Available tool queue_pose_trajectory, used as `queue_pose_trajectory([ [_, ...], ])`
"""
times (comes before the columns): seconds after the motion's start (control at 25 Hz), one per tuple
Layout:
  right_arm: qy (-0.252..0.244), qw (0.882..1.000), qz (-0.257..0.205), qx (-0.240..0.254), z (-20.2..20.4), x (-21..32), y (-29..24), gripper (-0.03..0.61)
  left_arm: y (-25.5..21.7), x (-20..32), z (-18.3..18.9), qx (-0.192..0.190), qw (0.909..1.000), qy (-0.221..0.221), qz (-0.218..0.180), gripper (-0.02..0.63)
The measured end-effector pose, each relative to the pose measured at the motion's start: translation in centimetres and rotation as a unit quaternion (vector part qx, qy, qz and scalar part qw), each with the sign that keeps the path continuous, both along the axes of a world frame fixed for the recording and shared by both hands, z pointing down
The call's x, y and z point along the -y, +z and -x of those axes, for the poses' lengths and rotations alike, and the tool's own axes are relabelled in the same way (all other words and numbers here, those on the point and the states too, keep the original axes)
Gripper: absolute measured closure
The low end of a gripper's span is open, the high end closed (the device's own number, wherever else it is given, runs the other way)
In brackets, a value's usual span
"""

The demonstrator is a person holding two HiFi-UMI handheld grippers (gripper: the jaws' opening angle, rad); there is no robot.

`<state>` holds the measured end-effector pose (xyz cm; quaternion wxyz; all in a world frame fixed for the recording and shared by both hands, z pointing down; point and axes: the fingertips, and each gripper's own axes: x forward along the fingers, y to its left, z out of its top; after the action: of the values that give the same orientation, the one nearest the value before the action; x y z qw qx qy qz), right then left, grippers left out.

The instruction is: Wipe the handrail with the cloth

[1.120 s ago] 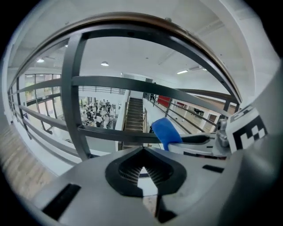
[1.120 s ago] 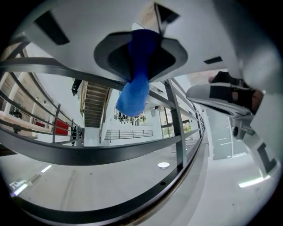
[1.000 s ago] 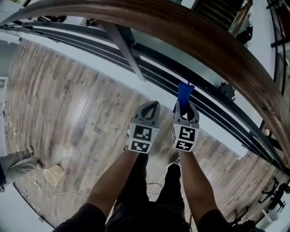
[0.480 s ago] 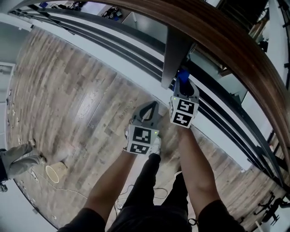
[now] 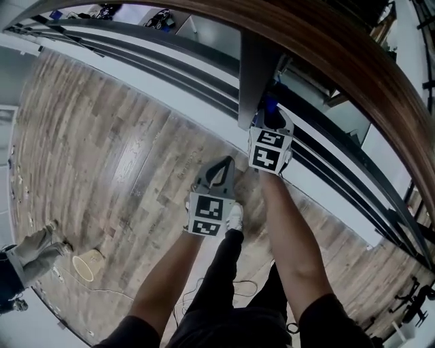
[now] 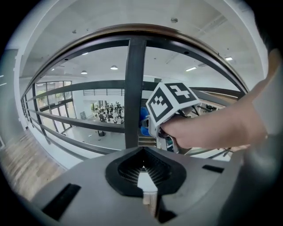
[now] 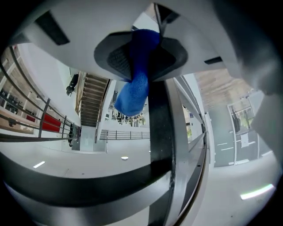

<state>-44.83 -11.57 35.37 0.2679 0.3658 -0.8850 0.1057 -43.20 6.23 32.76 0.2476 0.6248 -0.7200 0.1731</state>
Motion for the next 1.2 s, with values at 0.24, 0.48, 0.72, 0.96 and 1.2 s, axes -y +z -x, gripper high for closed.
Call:
queue_pose_trajectory([
  [0.24,0.021,1.000,-0.003,-0.021,-4.1,0.8,-0.1,0.472,-2.2,-0.3,-0.7,-0.011,0.9994,-0.008,-0.033,0.609],
  [0.48,0.045,0.999,-0.003,-0.024,-9.6,1.5,-0.1,0.472,-2.9,0.3,-4.3,-0.004,0.9992,0.018,-0.036,0.610],
  [0.72,0.076,0.997,0.002,-0.025,-15.5,2.3,-0.4,0.472,-2.9,1.4,-9.0,-0.014,0.9983,0.046,-0.033,0.609],
  [0.96,0.106,0.994,0.013,-0.026,-22.5,3.6,0.0,0.472,-2.4,3.5,-14.2,-0.017,0.9963,0.081,-0.023,0.610],
  [1.2,0.134,0.990,0.017,-0.027,-30.1,4.5,0.1,0.472,-2.1,5.9,-20.4,-0.022,0.9929,0.116,-0.017,0.609],
])
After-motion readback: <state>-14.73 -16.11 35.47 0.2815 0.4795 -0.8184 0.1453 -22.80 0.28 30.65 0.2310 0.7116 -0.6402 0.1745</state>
